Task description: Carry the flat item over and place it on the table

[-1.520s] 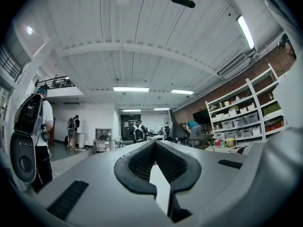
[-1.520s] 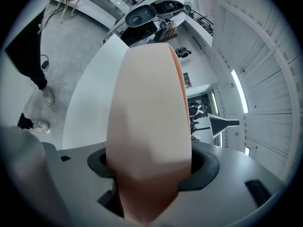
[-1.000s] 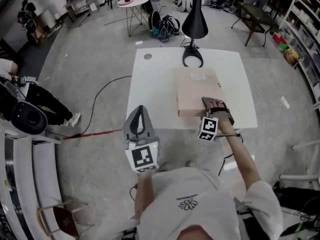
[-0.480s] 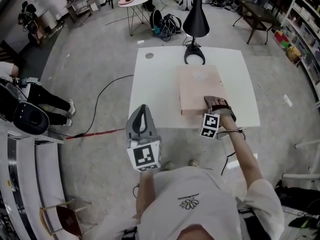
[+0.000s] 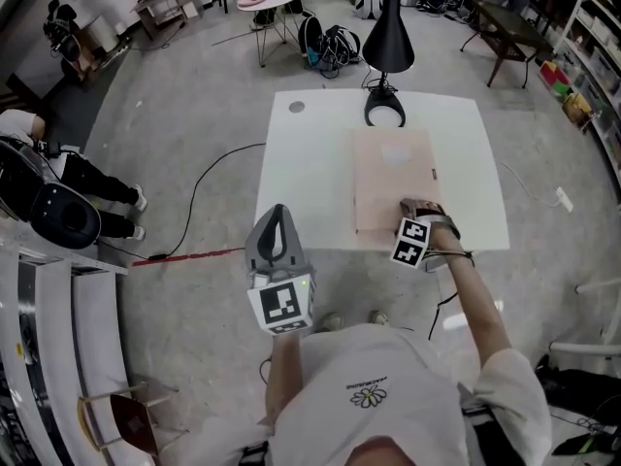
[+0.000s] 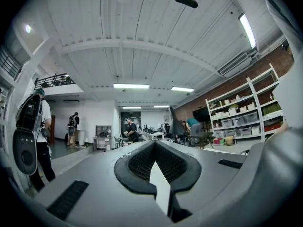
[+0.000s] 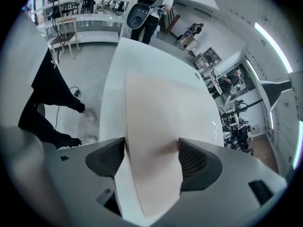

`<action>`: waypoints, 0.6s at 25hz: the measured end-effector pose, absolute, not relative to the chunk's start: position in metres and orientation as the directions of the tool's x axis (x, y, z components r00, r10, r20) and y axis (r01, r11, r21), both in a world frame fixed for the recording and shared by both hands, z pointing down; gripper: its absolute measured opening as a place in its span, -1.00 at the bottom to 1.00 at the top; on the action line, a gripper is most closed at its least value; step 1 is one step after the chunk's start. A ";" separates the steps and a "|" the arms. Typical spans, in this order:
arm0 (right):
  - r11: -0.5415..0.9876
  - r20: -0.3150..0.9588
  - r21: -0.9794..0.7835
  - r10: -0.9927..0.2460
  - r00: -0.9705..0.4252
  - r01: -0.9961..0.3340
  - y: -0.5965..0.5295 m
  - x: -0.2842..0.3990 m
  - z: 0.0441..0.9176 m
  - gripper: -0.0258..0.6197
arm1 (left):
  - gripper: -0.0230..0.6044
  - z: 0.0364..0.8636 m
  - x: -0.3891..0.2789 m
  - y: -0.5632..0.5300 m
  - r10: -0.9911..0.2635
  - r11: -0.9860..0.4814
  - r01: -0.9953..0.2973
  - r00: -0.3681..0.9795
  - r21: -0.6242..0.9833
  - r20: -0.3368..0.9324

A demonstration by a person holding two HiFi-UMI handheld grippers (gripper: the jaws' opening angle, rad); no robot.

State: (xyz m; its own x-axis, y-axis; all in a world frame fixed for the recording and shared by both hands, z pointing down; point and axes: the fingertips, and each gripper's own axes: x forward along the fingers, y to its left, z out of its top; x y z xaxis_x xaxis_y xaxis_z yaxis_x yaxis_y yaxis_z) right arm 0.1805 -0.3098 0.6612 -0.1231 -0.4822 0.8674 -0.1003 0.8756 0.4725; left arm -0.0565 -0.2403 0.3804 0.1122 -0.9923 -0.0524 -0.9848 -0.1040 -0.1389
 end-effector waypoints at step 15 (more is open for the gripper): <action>0.867 0.860 0.492 -0.498 -0.114 -0.079 -0.308 0.180 0.653 0.17 | -0.88 0.377 -0.046 -0.246 -0.986 -0.139 -0.981 0.150 -0.136 -0.073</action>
